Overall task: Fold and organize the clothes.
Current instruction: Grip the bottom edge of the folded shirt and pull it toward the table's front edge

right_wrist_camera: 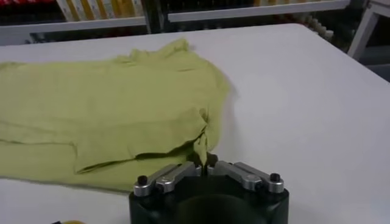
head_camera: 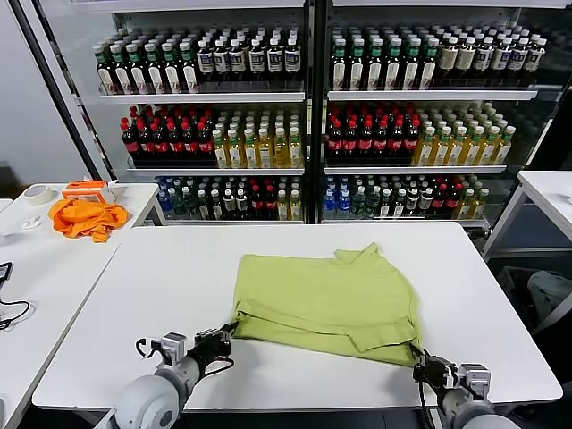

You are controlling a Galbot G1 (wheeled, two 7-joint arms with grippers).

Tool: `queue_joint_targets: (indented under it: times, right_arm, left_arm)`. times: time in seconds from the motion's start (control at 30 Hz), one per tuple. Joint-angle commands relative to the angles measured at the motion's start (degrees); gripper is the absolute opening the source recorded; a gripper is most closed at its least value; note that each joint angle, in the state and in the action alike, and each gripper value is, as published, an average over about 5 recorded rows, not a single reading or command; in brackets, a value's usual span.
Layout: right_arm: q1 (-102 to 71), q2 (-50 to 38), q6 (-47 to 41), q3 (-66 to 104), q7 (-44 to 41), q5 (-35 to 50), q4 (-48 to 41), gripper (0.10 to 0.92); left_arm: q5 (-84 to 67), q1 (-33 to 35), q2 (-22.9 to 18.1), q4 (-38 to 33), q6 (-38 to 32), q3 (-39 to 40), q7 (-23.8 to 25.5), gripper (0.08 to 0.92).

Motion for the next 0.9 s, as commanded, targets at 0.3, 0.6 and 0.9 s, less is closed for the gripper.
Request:
queue_joint_targets:
  times: [0.3, 0.6, 0.9]
  right_arm:
    - [-8.71, 0.87, 0.91, 0.0, -0.4, -3.75, 5.8, 0.124]
    - [-9.66, 1.13, 0.9, 0.56, -0.23, -6.05, 6.6, 0.199]
    - [-9.81, -3.41, -1.04, 7.56, 0.24, -0.55, 11.48, 0.459]
  left_arm:
    - [-0.35, 19.6, 3.65, -10.64, -1.41, -10.17, 1.12, 0.083]
    - [0.48, 19.63, 2.91, -11.67, -0.92, -9.66, 0.58, 0.102]
    - [-4.13, 14.72, 4.3, -12.38, -0.92, -13.59, 0.24, 0.343]
